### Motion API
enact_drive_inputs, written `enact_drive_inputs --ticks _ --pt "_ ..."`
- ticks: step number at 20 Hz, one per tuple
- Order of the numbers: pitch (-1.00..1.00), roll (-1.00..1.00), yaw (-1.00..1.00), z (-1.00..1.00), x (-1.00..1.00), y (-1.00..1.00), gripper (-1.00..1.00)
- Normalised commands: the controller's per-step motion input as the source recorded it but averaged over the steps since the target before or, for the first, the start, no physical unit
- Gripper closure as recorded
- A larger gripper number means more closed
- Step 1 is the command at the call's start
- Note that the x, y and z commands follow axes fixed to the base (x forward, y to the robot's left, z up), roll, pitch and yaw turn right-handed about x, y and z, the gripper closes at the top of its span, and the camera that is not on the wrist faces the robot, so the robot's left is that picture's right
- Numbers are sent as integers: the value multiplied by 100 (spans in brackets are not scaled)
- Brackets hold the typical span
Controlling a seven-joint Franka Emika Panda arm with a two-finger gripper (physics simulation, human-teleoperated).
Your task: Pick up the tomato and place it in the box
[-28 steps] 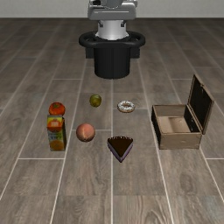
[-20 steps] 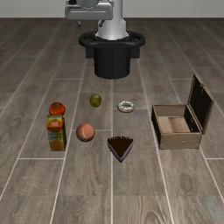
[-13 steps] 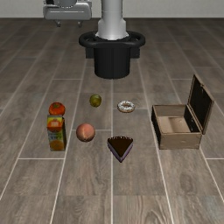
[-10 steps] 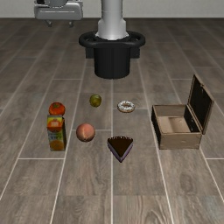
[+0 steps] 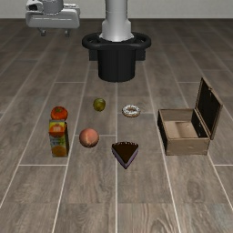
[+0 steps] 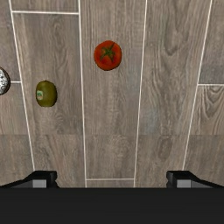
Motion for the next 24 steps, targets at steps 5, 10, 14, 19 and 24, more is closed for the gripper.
enact_drive_inputs --ticks 5,10,14,19,24 --pt "0 0 0 0 100 0 -100" --pt "0 0 0 0 100 0 -100" --pt "0 0 0 -100 0 0 -100" --pt "0 0 0 -100 0 0 -100" --pt "0 0 0 -100 0 0 -100"
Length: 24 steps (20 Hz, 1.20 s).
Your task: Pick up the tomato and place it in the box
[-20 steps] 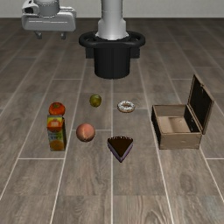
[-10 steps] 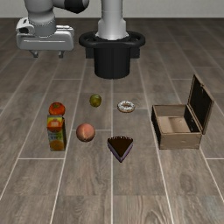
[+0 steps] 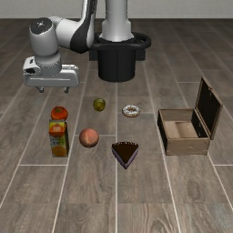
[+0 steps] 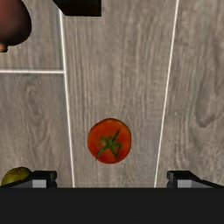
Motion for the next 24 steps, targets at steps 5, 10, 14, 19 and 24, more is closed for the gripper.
enact_drive_inputs --ticks 5,10,14,19,24 --pt "0 0 0 -100 0 0 -100" --pt "0 0 0 -100 0 0 -100" --pt "0 0 0 0 -100 0 -100" --pt "0 0 0 -20 0 0 100" --pt "0 0 0 0 0 0 100"
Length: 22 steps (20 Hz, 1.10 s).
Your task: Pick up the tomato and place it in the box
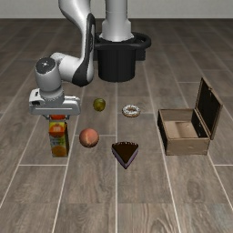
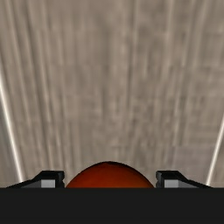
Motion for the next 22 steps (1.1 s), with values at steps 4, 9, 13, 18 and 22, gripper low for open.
enact_drive_inputs --ticks 4,9,13,18,22 --pt "0 0 0 0 0 0 100" --pt "0 0 0 100 0 0 100" --pt "0 0 0 100 0 0 100" --pt "0 0 0 100 0 0 100" --pt "0 0 0 25 0 75 100"
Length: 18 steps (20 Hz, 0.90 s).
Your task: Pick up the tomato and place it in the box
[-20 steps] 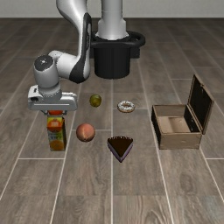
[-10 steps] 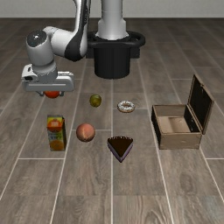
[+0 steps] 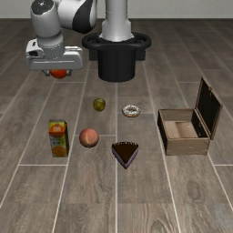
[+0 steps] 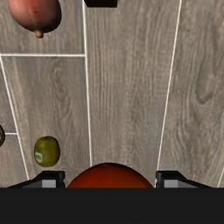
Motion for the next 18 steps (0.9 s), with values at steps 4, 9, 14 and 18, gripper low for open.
enact_drive_inputs --ticks 4,9,14,18 --pt "0 0 0 0 0 100 100" --pt "0 0 0 0 0 100 100" --pt "0 0 0 0 0 100 100" --pt "0 0 0 0 0 100 100"
